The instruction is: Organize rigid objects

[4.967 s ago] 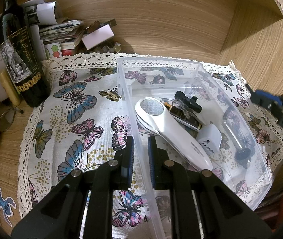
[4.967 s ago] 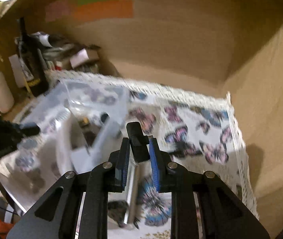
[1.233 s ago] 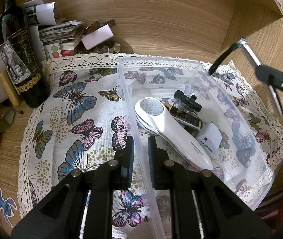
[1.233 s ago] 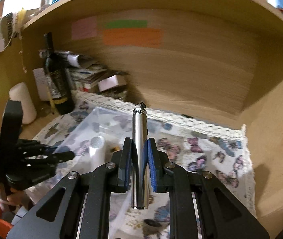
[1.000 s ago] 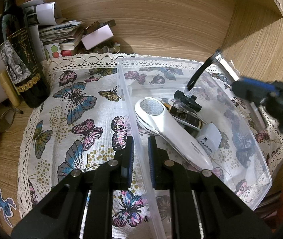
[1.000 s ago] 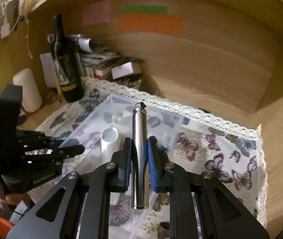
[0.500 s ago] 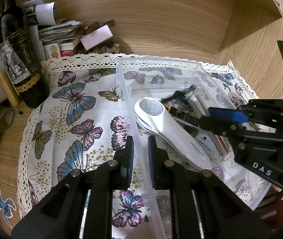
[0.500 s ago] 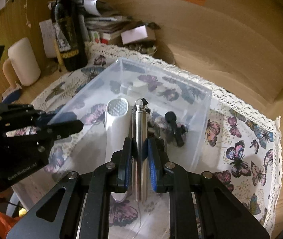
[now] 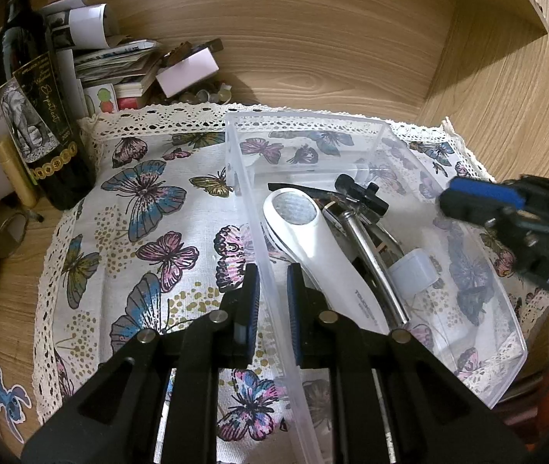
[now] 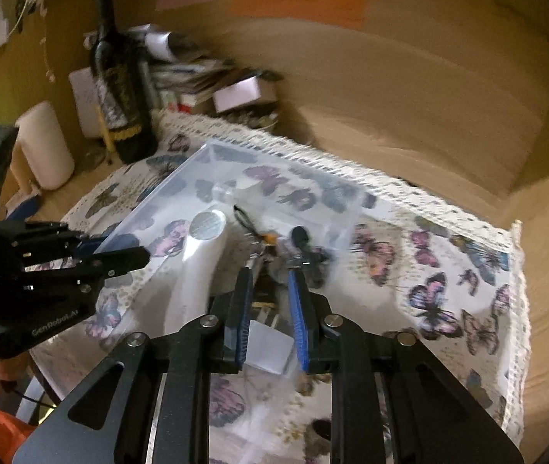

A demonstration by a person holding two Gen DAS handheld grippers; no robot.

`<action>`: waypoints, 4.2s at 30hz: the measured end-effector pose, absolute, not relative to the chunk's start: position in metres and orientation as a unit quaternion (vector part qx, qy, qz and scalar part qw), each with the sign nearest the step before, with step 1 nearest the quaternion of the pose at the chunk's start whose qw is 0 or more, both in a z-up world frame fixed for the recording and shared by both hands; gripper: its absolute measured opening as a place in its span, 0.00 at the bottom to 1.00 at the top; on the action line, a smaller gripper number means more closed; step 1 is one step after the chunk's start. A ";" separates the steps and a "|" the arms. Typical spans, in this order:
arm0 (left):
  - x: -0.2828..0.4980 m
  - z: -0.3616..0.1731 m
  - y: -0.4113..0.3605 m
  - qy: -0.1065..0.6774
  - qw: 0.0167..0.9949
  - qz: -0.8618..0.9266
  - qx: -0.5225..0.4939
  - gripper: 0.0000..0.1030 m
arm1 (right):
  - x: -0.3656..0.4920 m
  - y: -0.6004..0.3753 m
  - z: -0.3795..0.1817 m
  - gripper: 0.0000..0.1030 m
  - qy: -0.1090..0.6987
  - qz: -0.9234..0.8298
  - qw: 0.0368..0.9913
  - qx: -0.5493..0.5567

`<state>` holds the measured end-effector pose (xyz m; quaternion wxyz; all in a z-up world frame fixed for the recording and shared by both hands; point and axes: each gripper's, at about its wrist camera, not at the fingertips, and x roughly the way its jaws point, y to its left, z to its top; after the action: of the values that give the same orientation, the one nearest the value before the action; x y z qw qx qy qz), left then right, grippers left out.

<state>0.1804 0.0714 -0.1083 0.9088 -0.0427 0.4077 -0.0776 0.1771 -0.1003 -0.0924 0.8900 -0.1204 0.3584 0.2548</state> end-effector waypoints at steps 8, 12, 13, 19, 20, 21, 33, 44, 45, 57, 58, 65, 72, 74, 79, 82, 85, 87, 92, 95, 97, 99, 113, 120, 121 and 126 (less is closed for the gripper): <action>0.180 -0.108 0.072 0.408 0.909 -0.077 -0.042 0.13 | 0.166 -0.148 -0.084 0.24 0.350 0.196 0.911 -0.097; 0.180 -0.109 0.071 0.408 0.909 -0.077 -0.041 0.13 | 0.162 -0.168 -0.095 0.24 0.369 0.176 0.908 -0.086; 0.180 -0.109 0.071 0.408 0.909 -0.077 -0.041 0.13 | 0.162 -0.172 -0.100 0.24 0.377 0.176 0.906 -0.083; 0.180 -0.109 0.071 0.408 0.909 -0.077 -0.041 0.13 | 0.154 -0.183 -0.124 0.24 0.413 0.177 0.892 -0.057; 0.180 -0.109 0.071 0.408 0.909 -0.077 -0.041 0.13 | 0.152 -0.183 -0.127 0.24 0.417 0.179 0.890 -0.052; 0.180 -0.109 0.071 0.408 0.909 -0.077 -0.040 0.13 | 0.150 -0.183 -0.129 0.25 0.419 0.181 0.888 -0.051; 0.180 -0.108 0.072 0.408 0.909 -0.077 -0.043 0.13 | 0.146 -0.179 -0.162 0.31 0.456 0.186 0.870 -0.042; 0.180 -0.108 0.072 0.408 0.909 -0.077 -0.042 0.13 | 0.150 -0.183 -0.133 0.30 0.409 0.164 0.896 -0.053; 0.180 -0.108 0.072 0.408 0.909 -0.077 -0.042 0.13 | 0.152 -0.183 -0.130 0.30 0.404 0.164 0.898 -0.054; 0.180 -0.110 0.072 0.409 0.908 -0.077 -0.040 0.13 | 0.161 -0.153 -0.078 0.30 0.326 0.212 0.919 -0.055; 0.180 -0.110 0.072 0.410 0.908 -0.078 -0.040 0.13 | 0.160 -0.149 -0.076 0.30 0.323 0.217 0.919 -0.057; 0.180 -0.109 0.072 0.409 0.908 -0.077 -0.040 0.13 | 0.165 -0.115 -0.078 0.30 0.324 0.245 0.909 -0.097; 0.180 -0.109 0.071 0.409 0.908 -0.077 -0.040 0.13 | 0.183 -0.090 -0.102 0.30 0.365 0.263 0.884 -0.127; 0.180 -0.109 0.071 0.409 0.908 -0.077 -0.040 0.13 | 0.186 -0.084 -0.106 0.30 0.373 0.269 0.877 -0.135; 0.180 -0.109 0.071 0.409 0.908 -0.077 -0.040 0.13 | 0.193 -0.074 -0.116 0.30 0.392 0.273 0.865 -0.156; 0.180 -0.109 0.071 0.409 0.908 -0.077 -0.040 0.13 | 0.195 -0.074 -0.119 0.30 0.396 0.272 0.863 -0.156; 0.180 -0.109 0.071 0.410 0.908 -0.077 -0.039 0.13 | 0.197 -0.077 -0.118 0.33 0.400 0.273 0.863 -0.143; 0.180 -0.109 0.071 0.412 0.907 -0.078 -0.038 0.13 | 0.197 -0.080 -0.116 0.38 0.396 0.270 0.868 -0.134; 0.175 -0.102 0.070 0.404 0.911 -0.077 -0.033 0.13 | 0.188 -0.089 -0.104 0.43 0.376 0.267 0.879 -0.120; 0.167 -0.093 0.070 0.389 0.919 -0.067 -0.024 0.13 | 0.178 -0.096 -0.094 0.50 0.355 0.260 0.891 -0.111; 0.161 -0.086 0.072 0.380 0.923 -0.063 -0.024 0.15 | 0.170 -0.103 -0.087 0.54 0.340 0.256 0.899 -0.103; 0.155 -0.078 0.072 0.367 0.928 -0.062 -0.024 0.28 | 0.163 -0.109 -0.081 0.59 0.327 0.253 0.906 -0.092; 0.082 -0.014 0.045 0.205 0.978 -0.050 -0.007 0.92 | 0.081 -0.152 -0.039 1.00 0.189 0.201 0.960 -0.042; 0.049 0.000 0.030 0.142 0.989 -0.037 0.004 0.99 | 0.057 -0.158 -0.033 1.00 0.158 0.193 0.968 -0.026; 0.046 0.001 0.029 0.138 0.990 -0.037 0.003 0.99 | 0.055 -0.159 -0.034 1.00 0.157 0.194 0.968 -0.023; 0.034 0.003 0.024 0.125 0.991 -0.039 0.002 0.99 | 0.045 -0.162 -0.035 1.00 0.147 0.199 0.969 -0.020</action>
<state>0.0338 0.0241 0.0033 0.9915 0.0019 0.1245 -0.0385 0.0450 -0.1617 -0.0350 0.9686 -0.0201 0.1473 0.1993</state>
